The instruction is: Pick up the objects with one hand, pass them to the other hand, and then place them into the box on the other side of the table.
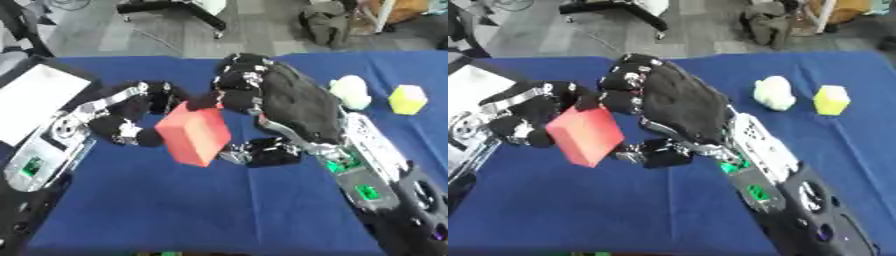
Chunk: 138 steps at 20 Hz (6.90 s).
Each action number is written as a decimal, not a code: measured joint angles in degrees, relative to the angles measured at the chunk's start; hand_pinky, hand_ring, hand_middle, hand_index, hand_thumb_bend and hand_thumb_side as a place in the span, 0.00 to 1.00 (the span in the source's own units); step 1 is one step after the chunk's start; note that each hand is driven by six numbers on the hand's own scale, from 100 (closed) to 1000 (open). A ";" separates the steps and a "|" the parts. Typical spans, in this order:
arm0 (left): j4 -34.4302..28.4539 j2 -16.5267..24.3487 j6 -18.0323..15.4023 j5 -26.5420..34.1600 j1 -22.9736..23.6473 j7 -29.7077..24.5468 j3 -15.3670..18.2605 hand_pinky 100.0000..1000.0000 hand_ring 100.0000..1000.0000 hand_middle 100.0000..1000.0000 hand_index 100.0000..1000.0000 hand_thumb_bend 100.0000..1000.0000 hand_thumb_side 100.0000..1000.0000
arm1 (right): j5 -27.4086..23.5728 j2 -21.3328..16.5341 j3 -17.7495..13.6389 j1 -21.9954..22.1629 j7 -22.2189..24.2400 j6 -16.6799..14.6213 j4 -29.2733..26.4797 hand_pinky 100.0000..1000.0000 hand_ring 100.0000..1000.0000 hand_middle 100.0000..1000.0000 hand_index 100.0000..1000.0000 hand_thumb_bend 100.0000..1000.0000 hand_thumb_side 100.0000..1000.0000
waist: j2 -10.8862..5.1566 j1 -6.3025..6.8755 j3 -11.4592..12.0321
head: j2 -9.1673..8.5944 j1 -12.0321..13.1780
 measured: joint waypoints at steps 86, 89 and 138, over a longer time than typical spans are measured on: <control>0.74 0.48 1.01 -1.81 -2.94 1.66 -3.75 0.66 0.59 0.58 0.71 0.74 0.46 | 20.67 1.45 2.28 0.04 -7.87 10.94 6.97 0.61 0.51 0.33 0.46 0.06 0.02 | 0.52 0.17 -0.41 | 0.00 0.31; 0.74 0.48 1.17 -1.81 -3.30 2.10 -3.75 0.65 0.58 0.58 0.71 0.73 0.45 | 20.67 1.45 2.30 0.03 -7.87 10.94 6.96 0.61 0.51 0.33 0.46 0.06 0.02 | 0.52 0.17 -0.42 | 0.00 0.32; 0.82 -0.49 2.38 -0.71 -4.28 9.49 -4.12 0.53 0.32 0.27 0.36 0.57 0.14 | 20.52 1.76 2.33 -0.42 -4.04 8.31 6.19 0.65 0.56 0.43 0.98 0.59 0.41 | 0.51 -0.15 -0.46 | 0.00 0.79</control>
